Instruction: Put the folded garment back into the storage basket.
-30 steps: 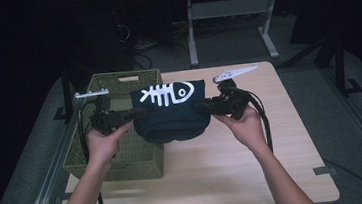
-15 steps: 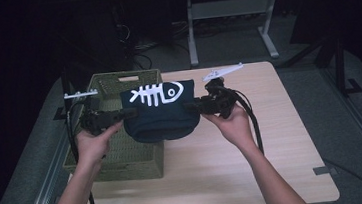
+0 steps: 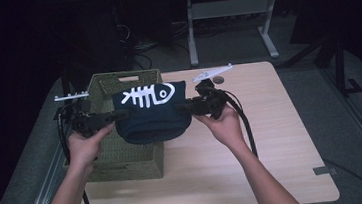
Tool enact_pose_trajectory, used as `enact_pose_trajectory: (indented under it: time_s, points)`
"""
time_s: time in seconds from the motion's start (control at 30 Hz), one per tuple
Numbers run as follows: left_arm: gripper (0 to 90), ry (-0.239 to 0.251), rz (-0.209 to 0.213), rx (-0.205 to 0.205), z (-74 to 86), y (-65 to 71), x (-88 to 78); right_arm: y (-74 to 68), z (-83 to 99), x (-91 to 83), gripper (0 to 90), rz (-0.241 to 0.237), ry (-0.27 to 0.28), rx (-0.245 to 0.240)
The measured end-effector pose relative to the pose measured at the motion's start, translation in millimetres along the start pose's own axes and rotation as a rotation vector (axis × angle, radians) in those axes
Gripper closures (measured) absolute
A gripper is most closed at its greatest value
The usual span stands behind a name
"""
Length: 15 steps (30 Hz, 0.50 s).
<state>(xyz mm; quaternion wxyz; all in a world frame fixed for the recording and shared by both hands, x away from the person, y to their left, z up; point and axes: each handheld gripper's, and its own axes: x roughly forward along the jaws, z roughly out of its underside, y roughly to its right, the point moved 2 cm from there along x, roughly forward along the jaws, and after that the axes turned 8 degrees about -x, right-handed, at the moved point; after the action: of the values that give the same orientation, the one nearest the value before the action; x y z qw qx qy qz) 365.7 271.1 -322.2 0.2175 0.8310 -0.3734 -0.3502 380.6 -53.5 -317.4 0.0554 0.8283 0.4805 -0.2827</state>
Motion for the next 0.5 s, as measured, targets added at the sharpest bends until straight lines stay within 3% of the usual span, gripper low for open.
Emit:
enact_pose_trajectory:
  time_s: [0.5]
  points:
    - [69.8, 0.02, -0.027, -0.03, 3.3, -14.3, -21.1, -11.0, -11.8, 25.3, 71.3, -0.022, -0.017, -0.011]
